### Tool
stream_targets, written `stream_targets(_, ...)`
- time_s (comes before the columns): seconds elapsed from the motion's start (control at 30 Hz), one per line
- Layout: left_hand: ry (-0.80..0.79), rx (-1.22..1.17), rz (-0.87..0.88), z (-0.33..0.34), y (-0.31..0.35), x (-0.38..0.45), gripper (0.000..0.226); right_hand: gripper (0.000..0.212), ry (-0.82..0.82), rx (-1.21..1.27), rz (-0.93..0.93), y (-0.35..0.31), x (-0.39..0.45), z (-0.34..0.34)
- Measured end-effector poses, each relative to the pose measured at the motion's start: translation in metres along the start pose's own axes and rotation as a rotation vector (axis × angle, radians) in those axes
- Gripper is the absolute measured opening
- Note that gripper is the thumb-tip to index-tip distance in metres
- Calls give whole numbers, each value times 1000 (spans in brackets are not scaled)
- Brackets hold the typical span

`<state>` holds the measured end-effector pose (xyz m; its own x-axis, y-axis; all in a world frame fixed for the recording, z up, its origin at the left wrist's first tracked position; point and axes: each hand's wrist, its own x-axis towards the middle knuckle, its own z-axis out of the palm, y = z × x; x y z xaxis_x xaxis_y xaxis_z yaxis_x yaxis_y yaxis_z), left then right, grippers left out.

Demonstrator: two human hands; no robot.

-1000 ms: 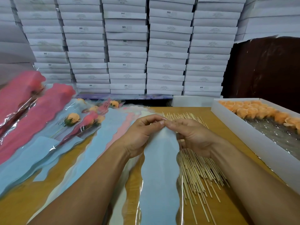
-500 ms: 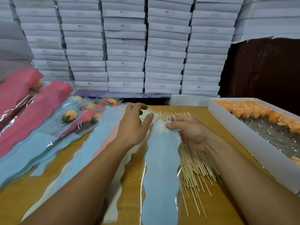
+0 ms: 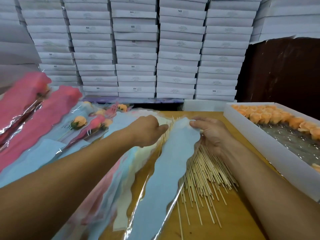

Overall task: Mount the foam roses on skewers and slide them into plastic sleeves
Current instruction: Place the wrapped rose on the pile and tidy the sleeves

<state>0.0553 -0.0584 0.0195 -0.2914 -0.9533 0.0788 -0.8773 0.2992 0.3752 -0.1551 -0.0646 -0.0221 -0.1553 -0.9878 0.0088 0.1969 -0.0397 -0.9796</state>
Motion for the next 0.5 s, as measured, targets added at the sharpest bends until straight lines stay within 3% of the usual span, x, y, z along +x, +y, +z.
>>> stream_targets(0.23,-346,-643,-174,13,-21,-57,52,18,131,128,-15,-1,6,-5)
stream_targets(0.5,-381,-886,-173,21,-24,-82,43,21,257,293,-68,-5,6,-10)
